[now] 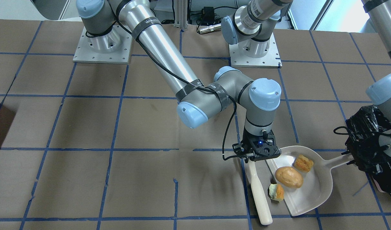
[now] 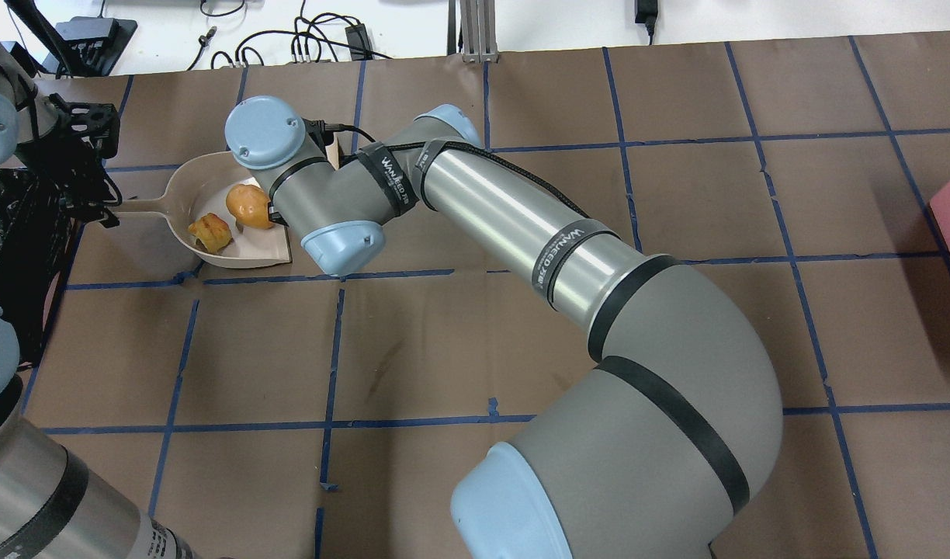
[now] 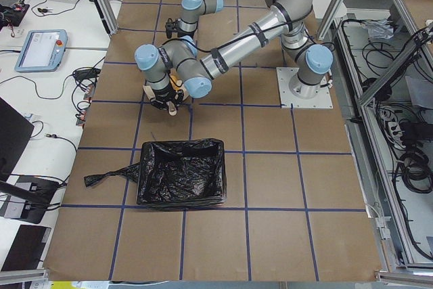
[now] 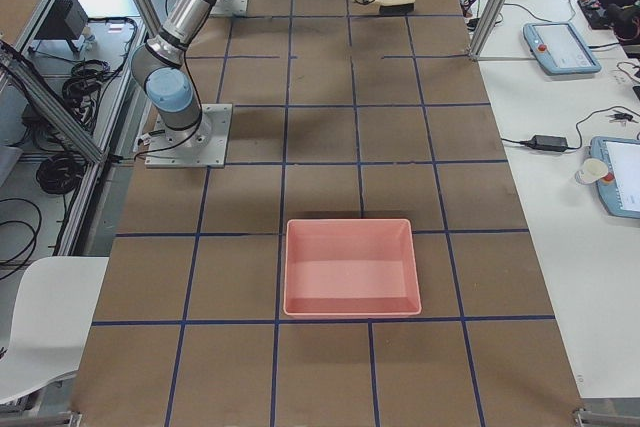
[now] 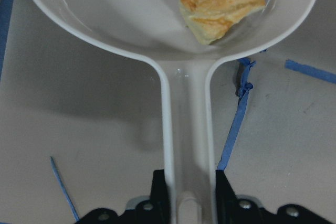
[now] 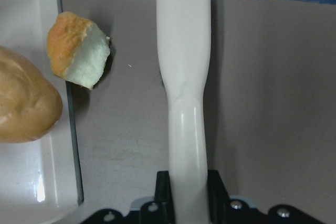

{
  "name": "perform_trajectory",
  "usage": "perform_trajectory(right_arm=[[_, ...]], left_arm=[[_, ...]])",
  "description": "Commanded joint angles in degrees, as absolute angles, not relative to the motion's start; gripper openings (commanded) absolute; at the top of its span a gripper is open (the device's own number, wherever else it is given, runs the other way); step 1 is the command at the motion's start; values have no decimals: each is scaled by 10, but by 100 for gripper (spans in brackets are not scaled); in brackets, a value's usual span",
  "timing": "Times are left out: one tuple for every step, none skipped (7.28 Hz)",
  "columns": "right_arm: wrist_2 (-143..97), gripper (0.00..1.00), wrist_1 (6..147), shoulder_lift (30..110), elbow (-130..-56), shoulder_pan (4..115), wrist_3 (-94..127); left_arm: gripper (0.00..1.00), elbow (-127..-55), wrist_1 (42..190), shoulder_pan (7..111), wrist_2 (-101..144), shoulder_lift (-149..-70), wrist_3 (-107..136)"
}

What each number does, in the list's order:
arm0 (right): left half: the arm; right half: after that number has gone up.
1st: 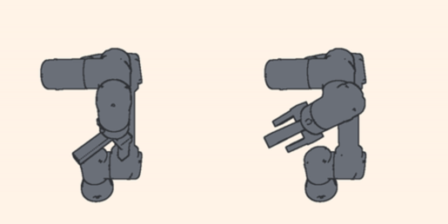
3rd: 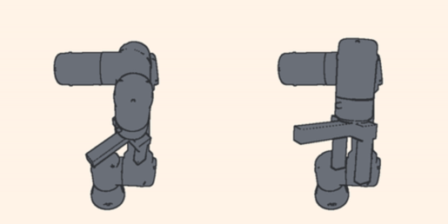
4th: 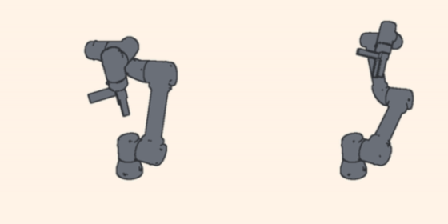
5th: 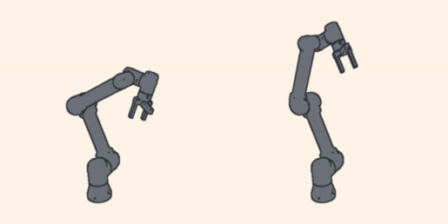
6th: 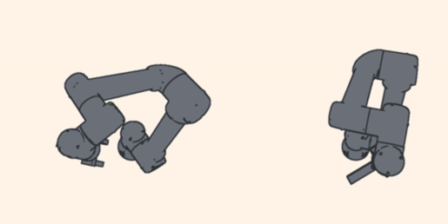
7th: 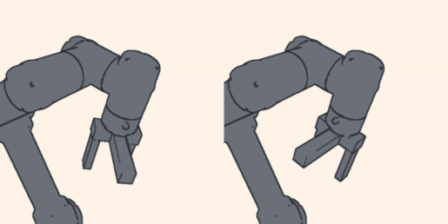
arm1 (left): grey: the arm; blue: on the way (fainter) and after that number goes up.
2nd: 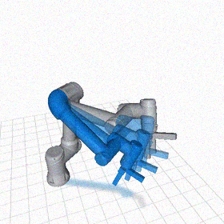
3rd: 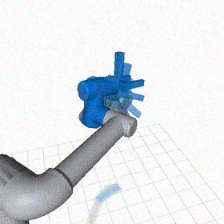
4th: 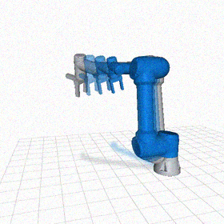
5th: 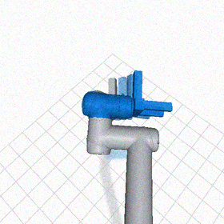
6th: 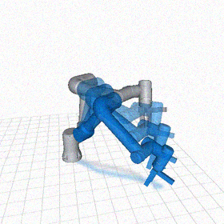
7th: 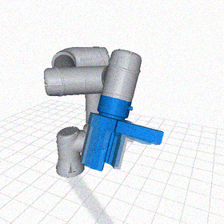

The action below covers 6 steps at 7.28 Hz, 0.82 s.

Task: Sweep and dump trash in nearest bin
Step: 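Sweep the remaining bread chunk into the dustpan with the brush again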

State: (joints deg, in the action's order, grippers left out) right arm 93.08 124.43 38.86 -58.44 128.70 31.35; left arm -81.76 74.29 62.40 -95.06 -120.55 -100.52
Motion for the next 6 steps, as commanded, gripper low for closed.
perform_trajectory(right_arm=[[931,7,1245,388,-579,1333,379],[931,7,1245,388,-574,1355,413],[930,8,1245,388,-555,1371,438],[929,8,1244,389,-542,1385,460],[931,8,1244,388,-540,1406,487],[933,8,1244,389,-540,1421,504]], left_arm=[[3,-823,743,624,-948,-1207,-1005],[3,-830,735,624,-949,-1207,-1005],[3,-831,732,624,-949,-1207,-1005],[3,-831,732,624,-949,-1207,-1005],[3,-831,732,624,-949,-1206,-1005],[3,-831,732,623,-949,-1206,-1005]])
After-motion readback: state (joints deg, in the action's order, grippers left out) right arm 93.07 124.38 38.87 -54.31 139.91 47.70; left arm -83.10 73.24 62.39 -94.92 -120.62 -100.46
